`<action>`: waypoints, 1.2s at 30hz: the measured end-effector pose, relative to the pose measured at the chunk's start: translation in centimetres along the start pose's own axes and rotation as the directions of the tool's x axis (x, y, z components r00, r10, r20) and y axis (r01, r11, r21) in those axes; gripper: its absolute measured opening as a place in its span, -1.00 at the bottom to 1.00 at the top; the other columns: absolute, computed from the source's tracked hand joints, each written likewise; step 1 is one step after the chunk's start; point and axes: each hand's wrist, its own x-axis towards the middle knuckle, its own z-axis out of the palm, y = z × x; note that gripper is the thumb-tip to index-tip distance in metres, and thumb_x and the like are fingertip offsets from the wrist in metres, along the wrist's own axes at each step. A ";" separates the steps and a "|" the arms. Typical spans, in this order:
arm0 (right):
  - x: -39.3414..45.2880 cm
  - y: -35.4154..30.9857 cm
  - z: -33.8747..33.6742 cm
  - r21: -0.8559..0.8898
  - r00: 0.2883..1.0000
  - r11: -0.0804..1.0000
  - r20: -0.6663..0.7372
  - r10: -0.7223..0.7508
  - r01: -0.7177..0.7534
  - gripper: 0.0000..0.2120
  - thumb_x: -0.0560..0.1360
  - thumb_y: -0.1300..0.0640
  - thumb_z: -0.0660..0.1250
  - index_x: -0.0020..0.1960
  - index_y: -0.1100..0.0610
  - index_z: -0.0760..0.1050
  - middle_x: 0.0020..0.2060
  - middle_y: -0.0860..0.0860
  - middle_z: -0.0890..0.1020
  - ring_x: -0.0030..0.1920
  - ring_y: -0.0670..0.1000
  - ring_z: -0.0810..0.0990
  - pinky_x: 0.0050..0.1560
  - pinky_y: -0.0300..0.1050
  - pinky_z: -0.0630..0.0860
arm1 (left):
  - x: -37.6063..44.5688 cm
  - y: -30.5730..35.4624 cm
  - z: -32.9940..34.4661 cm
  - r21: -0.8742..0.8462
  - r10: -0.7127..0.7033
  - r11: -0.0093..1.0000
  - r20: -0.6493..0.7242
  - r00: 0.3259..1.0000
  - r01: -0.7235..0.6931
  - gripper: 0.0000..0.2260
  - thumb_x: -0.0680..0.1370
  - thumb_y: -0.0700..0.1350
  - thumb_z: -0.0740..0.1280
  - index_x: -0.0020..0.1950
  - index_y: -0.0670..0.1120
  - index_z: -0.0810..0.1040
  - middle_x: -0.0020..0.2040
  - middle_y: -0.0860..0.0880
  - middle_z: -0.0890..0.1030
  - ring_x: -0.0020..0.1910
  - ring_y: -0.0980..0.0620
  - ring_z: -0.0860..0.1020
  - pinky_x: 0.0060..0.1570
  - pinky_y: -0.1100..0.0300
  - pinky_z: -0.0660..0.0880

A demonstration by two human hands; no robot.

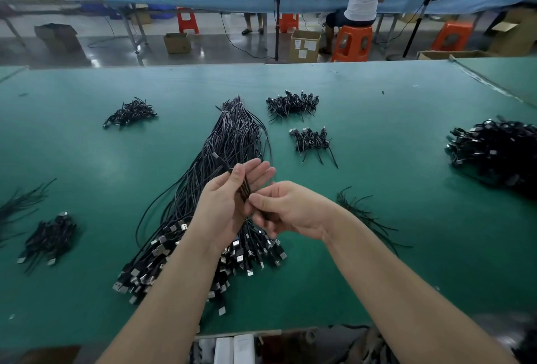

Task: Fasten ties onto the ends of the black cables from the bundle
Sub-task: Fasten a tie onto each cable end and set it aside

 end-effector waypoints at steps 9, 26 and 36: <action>0.0 1.6 -0.8 0.179 0.993 0.977 0.013 0.118 -0.118 -0.76 0.49 -0.01 0.42 -0.07 0.19 0.59 -0.40 0.01 0.57 -0.49 -0.09 0.45 -0.42 -0.23 0.49 | -0.3 0.4 0.8 -0.066 0.082 0.994 -0.003 0.997 -0.082 -0.72 0.68 -0.16 0.16 0.17 -0.34 0.56 0.13 -0.30 0.67 0.14 -0.23 0.66 -0.01 0.08 0.64; 0.9 2.0 -0.5 -0.001 0.960 0.988 -0.234 -0.152 0.157 -0.72 0.43 0.36 0.52 0.12 0.29 0.62 0.03 0.34 0.66 -0.03 0.17 0.67 0.17 0.16 0.62 | -1.0 -0.9 1.2 0.150 -0.033 0.988 0.059 0.998 0.024 -0.72 0.57 -0.05 0.28 0.08 -0.23 0.63 0.02 -0.28 0.70 -0.07 -0.19 0.71 -0.19 0.03 0.66; 1.0 2.5 -1.4 -0.260 0.916 0.950 -0.312 -0.251 0.172 -0.75 0.43 0.28 0.53 0.09 0.18 0.65 -0.01 0.16 0.72 0.08 0.21 0.68 0.26 0.16 0.56 | -0.7 -0.5 0.7 0.392 -0.049 0.920 0.146 0.988 -0.012 -0.75 0.57 -0.05 0.23 -0.17 -0.18 0.57 -0.07 -0.17 0.67 0.10 -0.13 0.62 0.24 -0.07 0.55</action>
